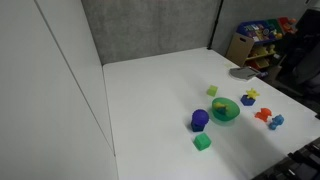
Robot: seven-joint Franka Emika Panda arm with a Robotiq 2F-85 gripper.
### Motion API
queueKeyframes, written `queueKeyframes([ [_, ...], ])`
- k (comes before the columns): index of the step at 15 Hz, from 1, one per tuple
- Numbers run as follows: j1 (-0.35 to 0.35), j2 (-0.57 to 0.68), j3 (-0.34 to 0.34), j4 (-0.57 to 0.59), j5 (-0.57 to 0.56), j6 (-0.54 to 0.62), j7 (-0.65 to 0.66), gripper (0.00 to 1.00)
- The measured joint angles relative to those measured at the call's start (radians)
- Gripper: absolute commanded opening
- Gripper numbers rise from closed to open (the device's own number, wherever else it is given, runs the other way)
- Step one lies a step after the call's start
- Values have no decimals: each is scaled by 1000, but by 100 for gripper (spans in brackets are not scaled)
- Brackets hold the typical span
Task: Put the orange object in the green bowl.
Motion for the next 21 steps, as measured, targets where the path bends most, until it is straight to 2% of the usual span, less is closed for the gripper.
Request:
queueKeyframes([
  [7,-1,1,1,0,-3,0,0,100],
  [10,-10,13,4,1,-46,14,18,100],
  [16,-72,71,-1,9,-146,76,61,100],
  [21,-119,160,-41,9,-180,159,61,100],
])
